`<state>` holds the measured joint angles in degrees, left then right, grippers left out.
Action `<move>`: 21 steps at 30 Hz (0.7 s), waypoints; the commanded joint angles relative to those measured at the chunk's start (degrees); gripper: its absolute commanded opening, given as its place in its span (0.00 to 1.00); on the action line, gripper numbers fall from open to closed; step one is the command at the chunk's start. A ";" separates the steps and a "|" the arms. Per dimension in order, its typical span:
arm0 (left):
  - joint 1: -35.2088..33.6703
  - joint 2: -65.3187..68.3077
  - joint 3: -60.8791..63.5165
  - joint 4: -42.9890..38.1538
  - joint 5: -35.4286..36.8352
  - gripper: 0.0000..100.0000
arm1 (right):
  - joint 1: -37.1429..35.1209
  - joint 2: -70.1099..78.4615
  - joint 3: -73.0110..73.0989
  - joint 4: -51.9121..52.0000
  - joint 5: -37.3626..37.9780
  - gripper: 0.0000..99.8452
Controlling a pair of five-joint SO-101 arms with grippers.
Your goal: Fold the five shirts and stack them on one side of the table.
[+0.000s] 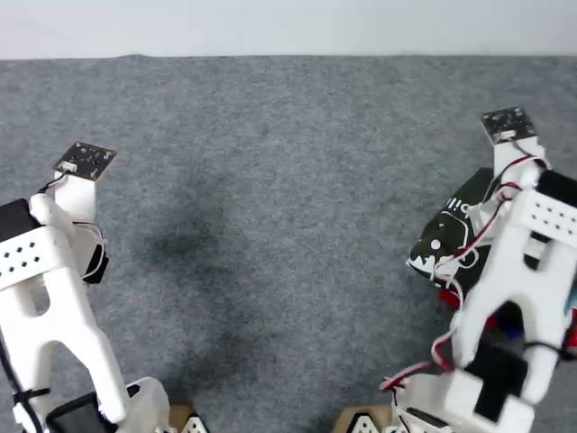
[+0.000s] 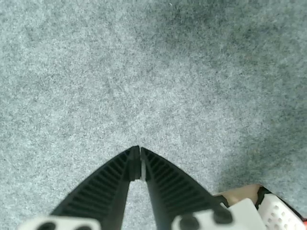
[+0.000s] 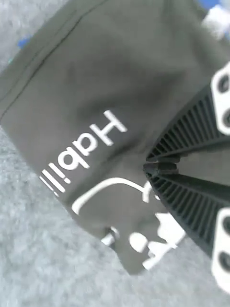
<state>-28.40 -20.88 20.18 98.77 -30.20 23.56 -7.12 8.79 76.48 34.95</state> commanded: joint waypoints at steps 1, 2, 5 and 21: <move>0.35 -3.87 -1.89 1.58 0.18 0.01 | -1.63 -9.10 -3.16 5.32 -0.97 0.01; 0.53 -5.71 -1.98 1.23 0.18 0.01 | -2.59 -10.59 -3.16 6.55 -0.97 0.01; 1.41 -12.66 -1.98 0.79 0.88 0.01 | -4.88 -14.55 -3.16 9.89 -0.97 0.01; 1.58 -34.37 10.42 -3.16 32.09 0.01 | -6.99 -30.55 8.70 17.54 -36.04 0.01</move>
<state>-27.08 -52.26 26.33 99.03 -2.15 16.97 -33.05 13.27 95.82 3.38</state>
